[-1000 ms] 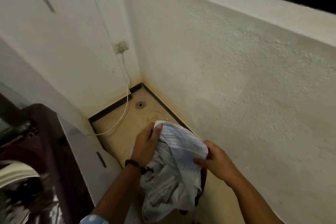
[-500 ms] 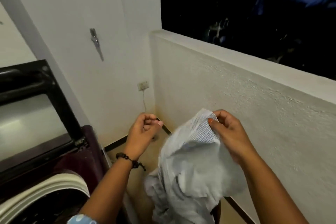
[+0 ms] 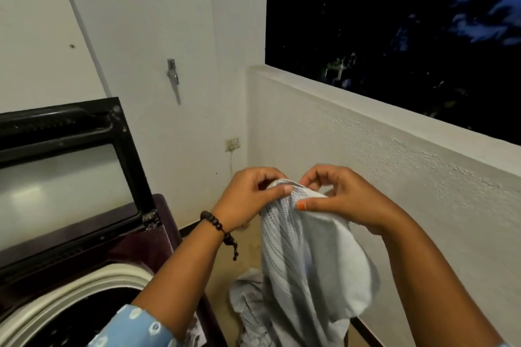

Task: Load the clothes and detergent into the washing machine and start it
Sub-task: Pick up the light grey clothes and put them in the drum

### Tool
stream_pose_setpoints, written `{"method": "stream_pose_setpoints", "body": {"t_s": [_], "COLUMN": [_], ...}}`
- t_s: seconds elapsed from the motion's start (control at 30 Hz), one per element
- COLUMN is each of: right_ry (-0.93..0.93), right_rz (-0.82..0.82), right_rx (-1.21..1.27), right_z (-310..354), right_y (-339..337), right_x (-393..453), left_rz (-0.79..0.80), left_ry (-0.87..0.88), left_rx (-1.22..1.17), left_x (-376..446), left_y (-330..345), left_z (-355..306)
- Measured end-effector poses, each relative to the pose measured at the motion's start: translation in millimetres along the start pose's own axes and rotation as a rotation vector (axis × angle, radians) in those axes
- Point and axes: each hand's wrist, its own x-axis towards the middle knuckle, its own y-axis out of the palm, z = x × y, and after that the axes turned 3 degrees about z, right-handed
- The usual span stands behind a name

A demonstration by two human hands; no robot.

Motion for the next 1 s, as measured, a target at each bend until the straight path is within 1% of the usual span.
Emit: {"method": "stream_pose_setpoints", "body": {"t_s": [0.1, 0.13, 0.2, 0.27, 0.33, 0.43, 0.5, 0.53, 0.57, 0.6, 0.7, 0.73, 0.77, 0.87, 0.93, 1.0], "right_ry": [0.207, 0.227, 0.208, 0.174, 0.118, -0.019, -0.115, -0.15, -0.166, -0.171, -0.152, -0.161, -0.178, -0.226, -0.271, -0.328], "right_rz": [0.156, 0.166, 0.141, 0.051, -0.111, -0.344, -0.418, -0.405, -0.354, -0.277, 0.02, 0.08, 0.096, 0.005, -0.008, 0.054], "right_rx": [-0.008, 0.007, 0.098, 0.185, 0.293, 0.494, 0.596, 0.652, 0.691, 0.671, 0.397, 0.349, 0.323, 0.317, 0.332, 0.32], "right_z": [-21, -26, -35, -40, -42, -39, -37, -36, -36, -36, -41, -43, -45, -44, -41, -33], "right_y": [-3, -5, -9, -14, -20, -32, -39, -41, -40, -37, -13, -5, -1, -16, -36, -54], "right_x": [-12, -16, -20, -20, -15, -3, 5, 10, 13, 17, 25, 26, 28, 32, 32, 30], "left_rz": [-0.225, -0.291, -0.35, -0.345, -0.311, -0.224, -0.179, -0.174, -0.177, -0.186, -0.187, -0.197, -0.216, -0.237, -0.15, -0.031], "left_ry": [0.003, -0.004, -0.042, -0.075, -0.078, -0.051, -0.031, -0.015, -0.002, 0.008, 0.048, 0.059, 0.064, 0.027, -0.023, -0.065], "left_rx": [0.019, 0.008, -0.049, -0.07, -0.065, -0.105, -0.126, -0.131, -0.134, -0.132, -0.088, -0.07, -0.056, -0.134, -0.284, -0.379], "left_x": [-1, 0, 1, 1, 1, 1, 5, 7, 11, 16, 31, 35, 38, 40, 38, 35], "left_y": [-15, -20, -25, -24, -22, -19, -15, -11, -7, -1, 17, 23, 27, 35, 44, 56], "left_z": [5, 7, 10, 10, 13, 12, 6, 2, -3, -8, -21, -24, -26, -26, -24, -18]}}
